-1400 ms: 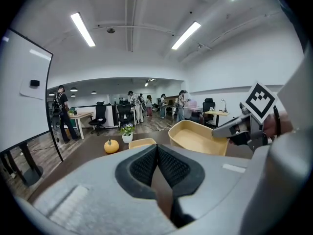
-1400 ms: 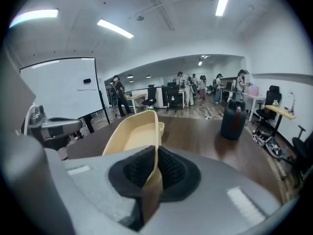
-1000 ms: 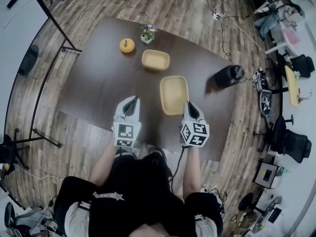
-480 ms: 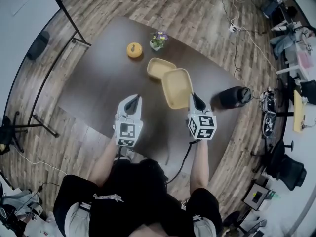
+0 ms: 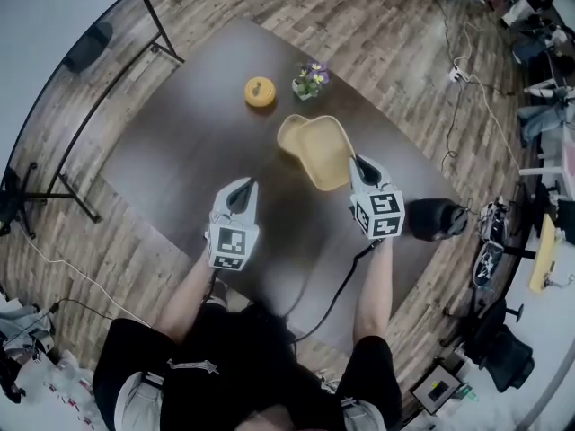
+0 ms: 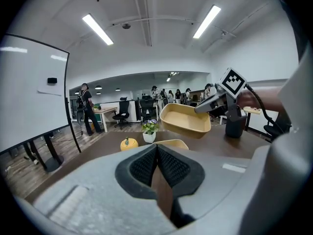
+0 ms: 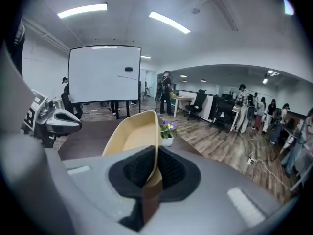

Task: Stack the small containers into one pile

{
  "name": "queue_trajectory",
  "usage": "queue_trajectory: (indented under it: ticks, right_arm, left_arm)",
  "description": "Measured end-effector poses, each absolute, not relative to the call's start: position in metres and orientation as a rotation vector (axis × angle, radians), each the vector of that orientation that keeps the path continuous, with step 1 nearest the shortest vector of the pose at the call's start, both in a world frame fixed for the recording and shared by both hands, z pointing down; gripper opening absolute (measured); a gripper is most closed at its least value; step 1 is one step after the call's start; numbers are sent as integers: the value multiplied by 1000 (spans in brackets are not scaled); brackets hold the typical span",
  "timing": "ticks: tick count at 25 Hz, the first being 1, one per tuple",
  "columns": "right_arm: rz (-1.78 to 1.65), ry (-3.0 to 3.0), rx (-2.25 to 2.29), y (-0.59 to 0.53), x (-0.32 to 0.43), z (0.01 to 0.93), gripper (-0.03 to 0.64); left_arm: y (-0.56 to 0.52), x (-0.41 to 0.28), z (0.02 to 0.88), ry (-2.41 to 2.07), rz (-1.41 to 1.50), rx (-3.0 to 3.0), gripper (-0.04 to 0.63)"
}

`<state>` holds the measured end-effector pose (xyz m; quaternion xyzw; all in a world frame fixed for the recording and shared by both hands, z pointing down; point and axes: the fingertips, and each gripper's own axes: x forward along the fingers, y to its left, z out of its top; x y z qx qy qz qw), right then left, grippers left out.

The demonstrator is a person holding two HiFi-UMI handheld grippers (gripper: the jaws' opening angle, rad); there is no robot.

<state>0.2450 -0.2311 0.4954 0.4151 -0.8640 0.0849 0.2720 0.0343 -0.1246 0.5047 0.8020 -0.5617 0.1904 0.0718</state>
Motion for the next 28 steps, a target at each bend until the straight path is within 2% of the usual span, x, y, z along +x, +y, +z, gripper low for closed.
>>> queue_trajectory:
  ticks: [19,28]
  right_arm:
    - [309,-2318,644,-301,203,605,21]
    - [329,-2321,578,-305,198,633,23]
  left_arm:
    - [-134,18,587,-1680,737,2194,11]
    - [-144,15,598,-1702,741,2167,11]
